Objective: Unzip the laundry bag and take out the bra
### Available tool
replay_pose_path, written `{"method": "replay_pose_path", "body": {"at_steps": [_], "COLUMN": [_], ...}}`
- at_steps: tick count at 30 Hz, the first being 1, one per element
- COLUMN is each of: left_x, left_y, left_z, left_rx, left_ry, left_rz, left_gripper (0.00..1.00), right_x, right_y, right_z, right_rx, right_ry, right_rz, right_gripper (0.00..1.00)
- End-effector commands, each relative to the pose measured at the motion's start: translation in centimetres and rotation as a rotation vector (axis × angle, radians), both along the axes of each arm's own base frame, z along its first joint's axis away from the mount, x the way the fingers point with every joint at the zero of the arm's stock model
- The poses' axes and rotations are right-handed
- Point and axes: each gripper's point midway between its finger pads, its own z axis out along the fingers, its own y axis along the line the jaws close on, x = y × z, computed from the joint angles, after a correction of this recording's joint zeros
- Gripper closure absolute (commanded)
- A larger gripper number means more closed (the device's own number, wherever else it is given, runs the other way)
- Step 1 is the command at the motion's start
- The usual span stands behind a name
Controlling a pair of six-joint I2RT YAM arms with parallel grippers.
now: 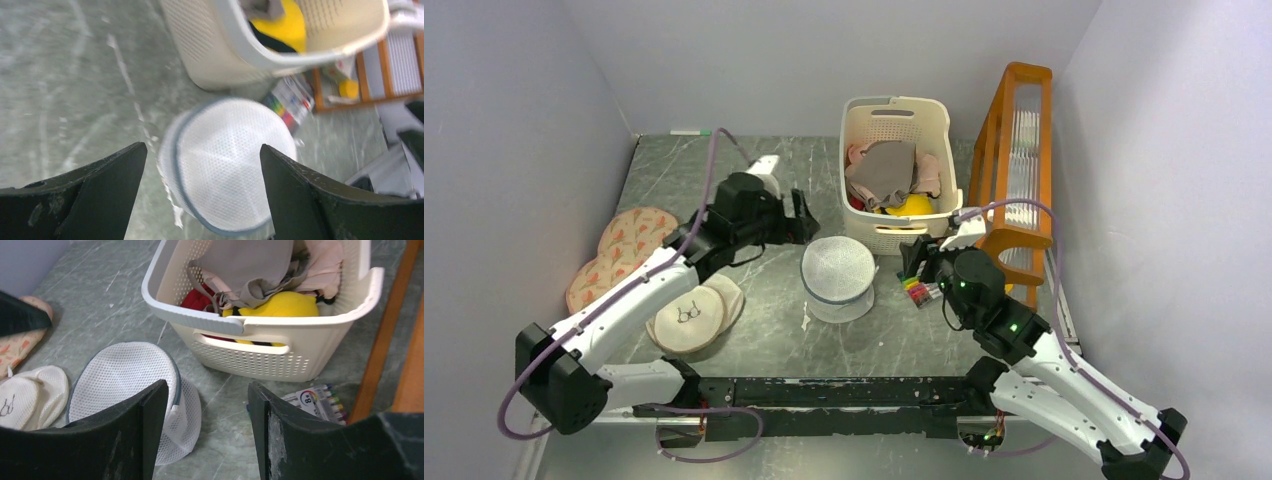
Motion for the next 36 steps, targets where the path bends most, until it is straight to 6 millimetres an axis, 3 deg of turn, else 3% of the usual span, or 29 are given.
{"method": "replay_pose_path", "body": {"at_steps": [1,6,10,15,17,27,32,36], "left_x": [-3.4,-6.1,-7.5,-8.5,-8.3,-6.8,-7.1,-8.0], "left_y": [-4.3,-8.3,-10.9,-13.9,-14.4,-15.2,-13.8,-12.4], "left_z": [0.7,-0.1,-2.3,-4.4,-5.5,-8.0,-8.6,-8.6], "left_rx": [0.05,0.283,0.453,0.566,0.596,0.677,0.701,0.665], "left_ry": [0.025,-0.043,-0.084,-0.127,-0.125,-0.154,-0.149,-0.157], "left_rz": [-0.11,-0.151,-0.181,-0.225,-0.226,-0.187,-0.175,-0.201], "left_gripper": [0.05,0.06,0.08,0.02,0.05,0.35,0.6,0.68], "right_x": [-0.1,-0.7,-1.1,-1.4,-1.5,-1.7,-1.3,-0.8], "right_y": [-2.5,-3.2,-3.8,-4.5,-4.7,-4.9,-2.4,-0.3], "right_z": [2.7,3.4,3.5,3.7,3.9,3.7,2.5,1.6], "right_rx": [0.009,0.05,0.072,0.097,0.107,0.129,0.072,0.026], "right_ry": [-0.058,-0.087,-0.093,-0.11,-0.117,-0.131,-0.093,-0.068], "right_rz": [-0.091,-0.102,-0.121,-0.139,-0.144,-0.146,-0.045,0.037], "right_gripper": [0.4,0.4,0.4,0.41,0.41,0.43,0.43,0.42]}}
